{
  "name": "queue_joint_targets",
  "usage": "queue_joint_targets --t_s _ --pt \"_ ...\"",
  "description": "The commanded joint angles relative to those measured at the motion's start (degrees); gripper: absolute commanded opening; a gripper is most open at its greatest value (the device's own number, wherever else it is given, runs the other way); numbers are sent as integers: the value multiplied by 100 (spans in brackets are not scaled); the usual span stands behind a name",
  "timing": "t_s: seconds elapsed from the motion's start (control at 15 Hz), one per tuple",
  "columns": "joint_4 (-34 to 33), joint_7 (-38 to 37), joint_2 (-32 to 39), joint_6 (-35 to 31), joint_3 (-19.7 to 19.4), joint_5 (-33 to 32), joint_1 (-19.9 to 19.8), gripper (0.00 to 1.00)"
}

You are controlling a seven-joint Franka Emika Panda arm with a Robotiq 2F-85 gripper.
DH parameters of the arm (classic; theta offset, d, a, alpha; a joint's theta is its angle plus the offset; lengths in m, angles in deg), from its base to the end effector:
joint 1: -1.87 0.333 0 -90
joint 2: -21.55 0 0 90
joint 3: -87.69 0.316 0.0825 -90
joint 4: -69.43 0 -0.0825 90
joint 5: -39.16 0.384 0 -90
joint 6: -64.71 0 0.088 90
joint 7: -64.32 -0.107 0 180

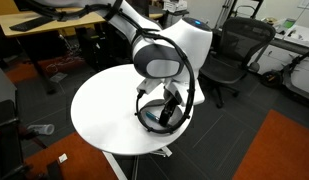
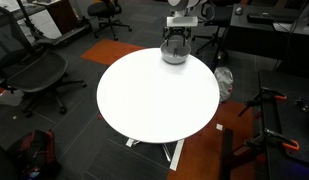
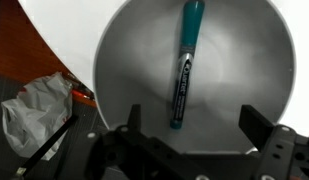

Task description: Put the marker on the table

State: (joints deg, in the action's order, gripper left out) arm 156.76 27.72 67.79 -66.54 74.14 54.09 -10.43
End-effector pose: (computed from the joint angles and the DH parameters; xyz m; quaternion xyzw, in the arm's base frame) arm 0.6492 -0.2796 0.1882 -0.8269 0.5623 0.0072 0.0112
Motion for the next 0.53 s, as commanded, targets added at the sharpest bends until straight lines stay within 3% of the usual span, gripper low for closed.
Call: queue_joint_targets --t_s 0.0,0.47 --pt "-398 -218 243 315 2 3 -22 100" --pt "-721 -227 590 539 16 -1 -30 100"
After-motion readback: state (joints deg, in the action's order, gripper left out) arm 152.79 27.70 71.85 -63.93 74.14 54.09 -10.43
